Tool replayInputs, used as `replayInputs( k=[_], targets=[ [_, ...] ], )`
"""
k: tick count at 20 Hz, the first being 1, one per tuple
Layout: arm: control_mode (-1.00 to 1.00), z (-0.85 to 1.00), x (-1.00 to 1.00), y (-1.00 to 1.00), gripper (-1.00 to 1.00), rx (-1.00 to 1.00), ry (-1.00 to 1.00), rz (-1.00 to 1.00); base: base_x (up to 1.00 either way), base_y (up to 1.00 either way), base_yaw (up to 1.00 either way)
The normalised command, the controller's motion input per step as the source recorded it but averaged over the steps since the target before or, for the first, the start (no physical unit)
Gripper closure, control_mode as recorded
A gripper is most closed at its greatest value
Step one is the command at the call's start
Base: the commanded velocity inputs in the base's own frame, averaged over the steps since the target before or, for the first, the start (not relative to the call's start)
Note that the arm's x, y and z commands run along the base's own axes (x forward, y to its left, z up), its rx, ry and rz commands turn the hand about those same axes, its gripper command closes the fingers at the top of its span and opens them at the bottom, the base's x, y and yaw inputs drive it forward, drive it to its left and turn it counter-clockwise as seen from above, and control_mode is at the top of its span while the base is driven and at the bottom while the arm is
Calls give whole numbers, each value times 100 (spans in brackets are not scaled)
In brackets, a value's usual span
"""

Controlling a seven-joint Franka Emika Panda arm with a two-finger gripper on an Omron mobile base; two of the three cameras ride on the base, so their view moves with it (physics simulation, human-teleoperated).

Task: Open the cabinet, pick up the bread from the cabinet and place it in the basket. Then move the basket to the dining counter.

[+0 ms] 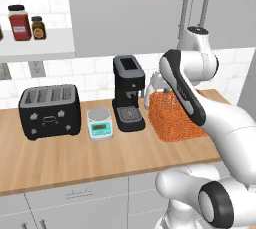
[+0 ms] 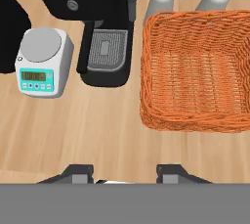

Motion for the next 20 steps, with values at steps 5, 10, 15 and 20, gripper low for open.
replayInputs(
  k=[5,10,15,20],
  targets=[
    [-100,0,-36,0,-100,0,-9,0,0,0,0],
    [-100,16,-30,0,-100,0,-27,0,0,0,0],
    [-100,59,-2,-6,-100,0,-33,0,0,0,0],
    [-100,96,-2,0,-100,0,-44,0,0,0,0]
  ],
)
